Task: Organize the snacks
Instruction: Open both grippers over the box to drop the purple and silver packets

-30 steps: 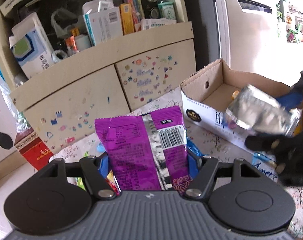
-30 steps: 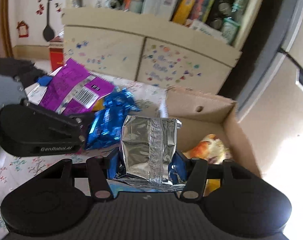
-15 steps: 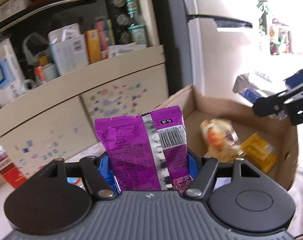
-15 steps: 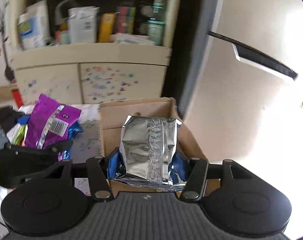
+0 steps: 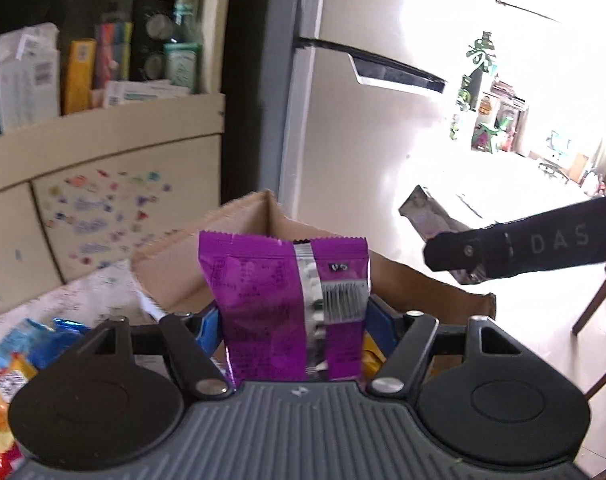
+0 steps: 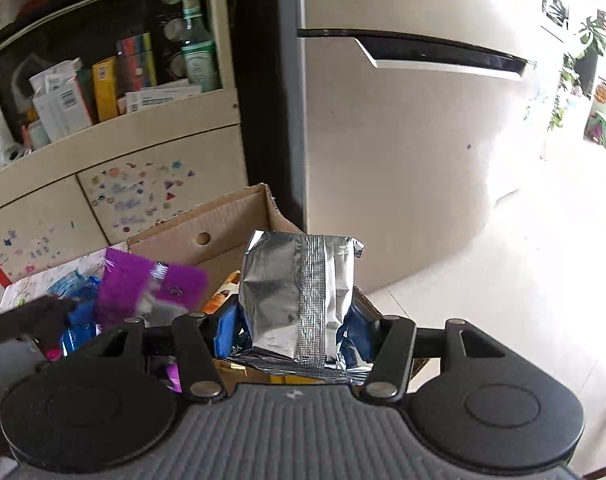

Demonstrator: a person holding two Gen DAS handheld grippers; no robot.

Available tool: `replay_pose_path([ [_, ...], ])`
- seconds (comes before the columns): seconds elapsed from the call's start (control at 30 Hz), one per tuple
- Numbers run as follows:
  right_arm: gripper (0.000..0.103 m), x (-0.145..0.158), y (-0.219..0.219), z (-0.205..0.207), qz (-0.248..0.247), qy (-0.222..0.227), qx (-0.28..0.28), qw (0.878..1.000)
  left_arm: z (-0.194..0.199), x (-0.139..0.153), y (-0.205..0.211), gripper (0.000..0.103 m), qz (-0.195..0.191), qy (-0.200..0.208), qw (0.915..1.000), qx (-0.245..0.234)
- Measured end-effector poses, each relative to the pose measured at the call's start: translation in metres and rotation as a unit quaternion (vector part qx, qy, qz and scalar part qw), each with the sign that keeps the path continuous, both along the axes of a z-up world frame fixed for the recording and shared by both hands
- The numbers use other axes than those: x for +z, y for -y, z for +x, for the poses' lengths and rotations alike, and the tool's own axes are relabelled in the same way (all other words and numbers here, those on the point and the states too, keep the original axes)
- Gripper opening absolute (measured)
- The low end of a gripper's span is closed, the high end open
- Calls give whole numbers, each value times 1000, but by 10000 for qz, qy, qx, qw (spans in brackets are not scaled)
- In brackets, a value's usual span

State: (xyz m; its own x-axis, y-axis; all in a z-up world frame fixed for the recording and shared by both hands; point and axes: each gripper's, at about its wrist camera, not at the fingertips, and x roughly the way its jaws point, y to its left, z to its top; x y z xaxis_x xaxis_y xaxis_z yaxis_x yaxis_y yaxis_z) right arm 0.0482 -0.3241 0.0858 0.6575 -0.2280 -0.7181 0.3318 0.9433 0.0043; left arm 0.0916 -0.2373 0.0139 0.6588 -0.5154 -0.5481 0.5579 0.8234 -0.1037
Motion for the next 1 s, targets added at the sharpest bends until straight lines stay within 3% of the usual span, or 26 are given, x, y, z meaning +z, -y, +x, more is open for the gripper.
replay_pose_path([
  [0.03, 62, -1, 1, 1, 24, -13, -36, 10000, 0, -2, 3, 70, 5, 33, 10000, -11],
  [0.17, 64, -6, 4, 2, 50, -99, -163, 9998, -2, -8, 9, 89, -8, 8, 10000, -89],
  [0.3, 67, -4, 6, 2, 190, -5, -213, 9996, -6, 2, 3, 94, -68, 64, 9999, -54],
  [0.63, 69, -6, 10, 0, 1043, 53, -234, 9943, -6, 22, -43, 95, 35, -54, 9991, 415],
  [0.8, 73, -9, -2, 4, 1160, 4, -18, 9932, -9, 29, -77, 97, 273, -63, 9968, 752],
  [1.0, 74, -13, -24, 6, 1319, -142, 252, 9908, -9, 29, -114, 97, 443, -442, 9923, 1066],
])
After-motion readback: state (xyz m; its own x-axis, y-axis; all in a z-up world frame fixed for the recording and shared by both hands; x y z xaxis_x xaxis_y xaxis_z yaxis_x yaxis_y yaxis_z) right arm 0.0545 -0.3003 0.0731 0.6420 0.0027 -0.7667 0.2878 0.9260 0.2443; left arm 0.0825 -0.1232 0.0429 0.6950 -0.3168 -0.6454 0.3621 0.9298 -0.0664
